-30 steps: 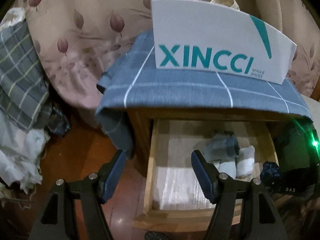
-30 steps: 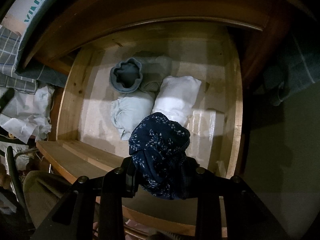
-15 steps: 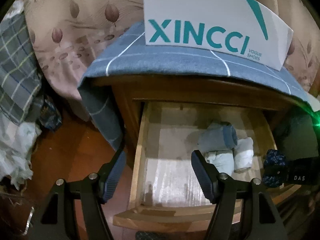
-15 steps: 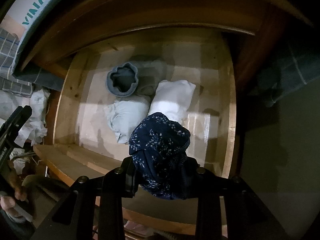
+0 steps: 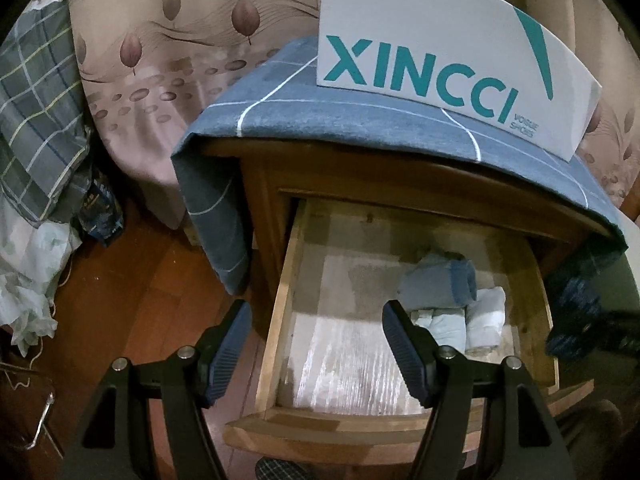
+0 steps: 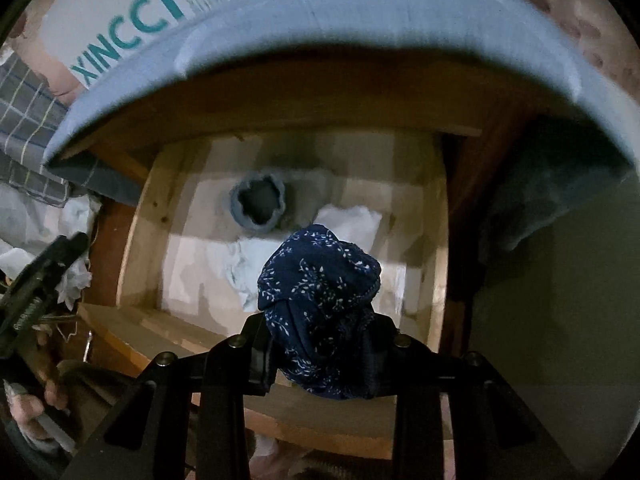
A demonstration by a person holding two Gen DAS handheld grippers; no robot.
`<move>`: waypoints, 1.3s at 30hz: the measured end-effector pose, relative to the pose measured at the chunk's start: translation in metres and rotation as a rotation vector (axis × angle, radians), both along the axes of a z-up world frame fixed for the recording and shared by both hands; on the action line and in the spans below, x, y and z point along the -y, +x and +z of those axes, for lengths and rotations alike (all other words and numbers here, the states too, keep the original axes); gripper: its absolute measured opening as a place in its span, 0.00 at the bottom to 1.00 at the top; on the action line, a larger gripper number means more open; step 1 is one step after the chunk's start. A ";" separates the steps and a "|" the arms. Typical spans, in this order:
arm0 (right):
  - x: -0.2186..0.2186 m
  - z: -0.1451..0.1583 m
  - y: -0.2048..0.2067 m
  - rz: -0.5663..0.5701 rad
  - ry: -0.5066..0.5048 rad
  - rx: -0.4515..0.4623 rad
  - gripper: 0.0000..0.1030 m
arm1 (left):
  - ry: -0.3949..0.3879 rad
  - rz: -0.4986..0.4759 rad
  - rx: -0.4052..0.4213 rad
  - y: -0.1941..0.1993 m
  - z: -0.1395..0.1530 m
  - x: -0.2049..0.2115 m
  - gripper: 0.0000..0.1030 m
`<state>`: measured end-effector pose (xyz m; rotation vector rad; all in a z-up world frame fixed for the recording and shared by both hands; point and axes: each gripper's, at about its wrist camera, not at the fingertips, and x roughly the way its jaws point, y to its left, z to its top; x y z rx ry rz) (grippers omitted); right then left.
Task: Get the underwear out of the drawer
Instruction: 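Carry the navy patterned underwear to the white box and open the right gripper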
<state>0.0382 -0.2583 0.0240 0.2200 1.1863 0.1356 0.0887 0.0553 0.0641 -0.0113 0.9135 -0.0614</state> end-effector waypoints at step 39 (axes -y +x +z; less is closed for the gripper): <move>-0.021 0.232 0.140 0.025 -0.161 0.383 0.30 | -0.001 0.007 -0.005 -0.001 0.000 -0.004 0.68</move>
